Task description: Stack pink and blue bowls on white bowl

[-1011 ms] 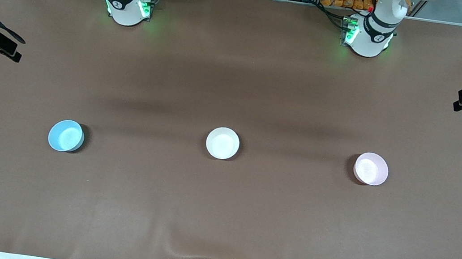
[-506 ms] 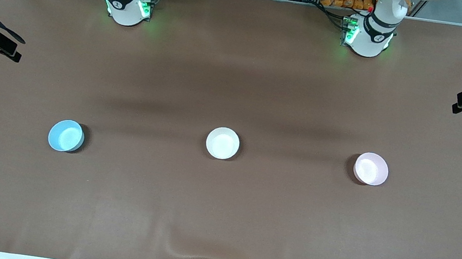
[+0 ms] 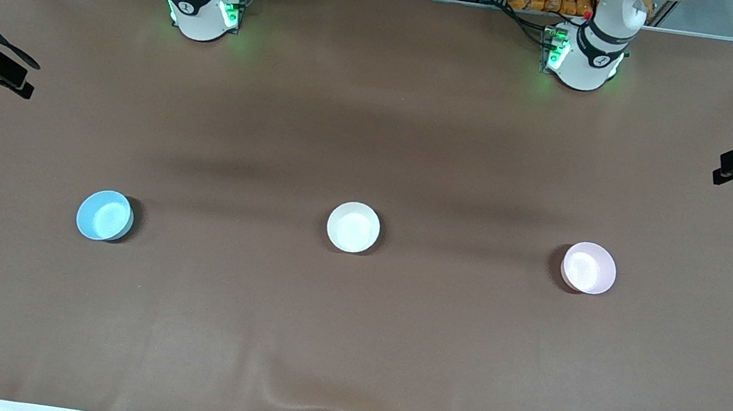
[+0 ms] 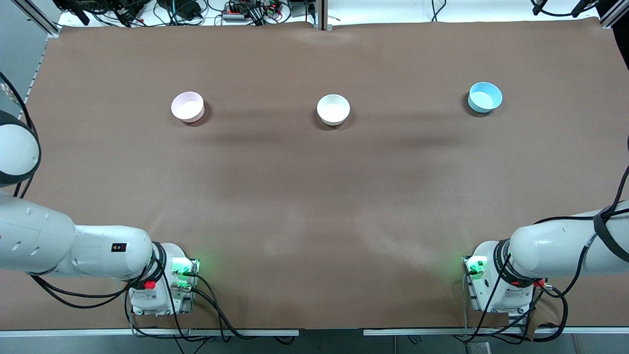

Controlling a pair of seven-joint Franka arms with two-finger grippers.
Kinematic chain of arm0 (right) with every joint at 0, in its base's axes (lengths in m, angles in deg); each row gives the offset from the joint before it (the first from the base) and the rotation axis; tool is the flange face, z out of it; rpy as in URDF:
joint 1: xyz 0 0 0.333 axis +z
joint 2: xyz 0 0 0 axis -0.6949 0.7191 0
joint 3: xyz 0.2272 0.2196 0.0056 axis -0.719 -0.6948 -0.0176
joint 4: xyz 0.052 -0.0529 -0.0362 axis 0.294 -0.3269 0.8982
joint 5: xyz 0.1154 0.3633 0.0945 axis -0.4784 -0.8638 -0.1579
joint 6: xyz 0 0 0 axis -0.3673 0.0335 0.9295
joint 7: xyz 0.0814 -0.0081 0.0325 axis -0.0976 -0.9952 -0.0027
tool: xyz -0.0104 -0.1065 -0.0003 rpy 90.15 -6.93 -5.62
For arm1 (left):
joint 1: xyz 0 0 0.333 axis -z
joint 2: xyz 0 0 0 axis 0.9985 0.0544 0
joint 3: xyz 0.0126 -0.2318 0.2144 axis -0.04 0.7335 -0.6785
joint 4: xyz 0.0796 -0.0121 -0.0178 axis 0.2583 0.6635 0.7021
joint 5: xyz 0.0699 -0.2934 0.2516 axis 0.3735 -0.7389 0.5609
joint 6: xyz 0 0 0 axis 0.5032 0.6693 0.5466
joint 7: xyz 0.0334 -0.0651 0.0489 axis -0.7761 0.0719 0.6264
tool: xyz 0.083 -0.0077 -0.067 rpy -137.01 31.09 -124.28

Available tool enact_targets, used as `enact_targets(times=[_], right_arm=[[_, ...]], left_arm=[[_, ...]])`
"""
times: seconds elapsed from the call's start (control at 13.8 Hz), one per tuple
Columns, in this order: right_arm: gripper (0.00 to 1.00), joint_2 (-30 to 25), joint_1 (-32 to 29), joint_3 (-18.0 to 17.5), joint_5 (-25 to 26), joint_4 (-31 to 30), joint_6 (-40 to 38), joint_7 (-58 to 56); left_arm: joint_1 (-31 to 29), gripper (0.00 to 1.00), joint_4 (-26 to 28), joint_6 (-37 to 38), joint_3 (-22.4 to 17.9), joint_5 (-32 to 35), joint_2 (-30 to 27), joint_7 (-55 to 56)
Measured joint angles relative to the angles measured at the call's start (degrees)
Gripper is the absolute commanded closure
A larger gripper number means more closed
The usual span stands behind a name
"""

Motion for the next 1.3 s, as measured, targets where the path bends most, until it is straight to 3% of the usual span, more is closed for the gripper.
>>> enact_targets(times=[0.43, 1.3], right_arm=[[0.0, 0.0, 0.0, 0.0, 0.0, 0.0, 0.0, 0.0], [0.0, 0.0, 0.0, 0.1, 0.0, 0.1, 0.0, 0.0]], left_arm=[[-1.0, 0.0, 1.0, -7.1, -0.1, 0.1, 9.4, -0.8], [-1.0, 0.0, 20.1, -38.9, 0.0, 0.1, 19.1, -1.9]])
